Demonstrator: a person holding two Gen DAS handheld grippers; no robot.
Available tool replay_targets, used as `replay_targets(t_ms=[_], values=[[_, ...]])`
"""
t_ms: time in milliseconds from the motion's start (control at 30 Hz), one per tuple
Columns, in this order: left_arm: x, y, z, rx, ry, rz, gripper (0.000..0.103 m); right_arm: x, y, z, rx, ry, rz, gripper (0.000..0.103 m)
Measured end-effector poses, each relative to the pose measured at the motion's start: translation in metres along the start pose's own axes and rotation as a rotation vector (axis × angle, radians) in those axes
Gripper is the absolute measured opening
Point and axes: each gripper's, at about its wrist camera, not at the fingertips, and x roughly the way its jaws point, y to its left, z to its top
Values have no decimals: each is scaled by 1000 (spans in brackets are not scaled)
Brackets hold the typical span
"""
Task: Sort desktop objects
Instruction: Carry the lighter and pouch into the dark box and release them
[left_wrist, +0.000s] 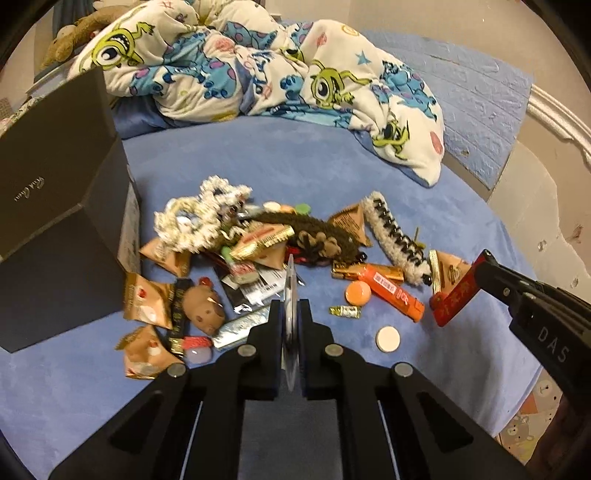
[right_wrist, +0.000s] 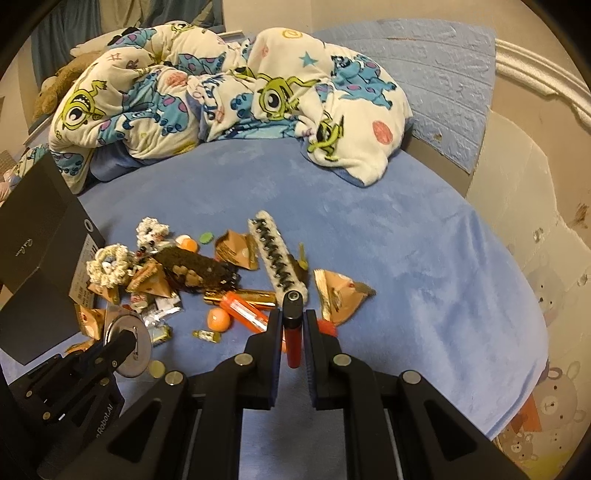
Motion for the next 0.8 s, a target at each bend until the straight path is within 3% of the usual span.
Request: replay_targets(t_ms=[300, 600, 800], values=[[-34, 36, 19, -36, -52, 53, 7, -21, 43, 13, -68, -35, 56, 11], [-67, 106, 35, -110, -92, 136, 7, -35, 119, 27, -142, -59, 165, 11], [-91, 174, 38, -165, -109, 218, 7, -43, 183, 35, -194, -73, 245, 11]])
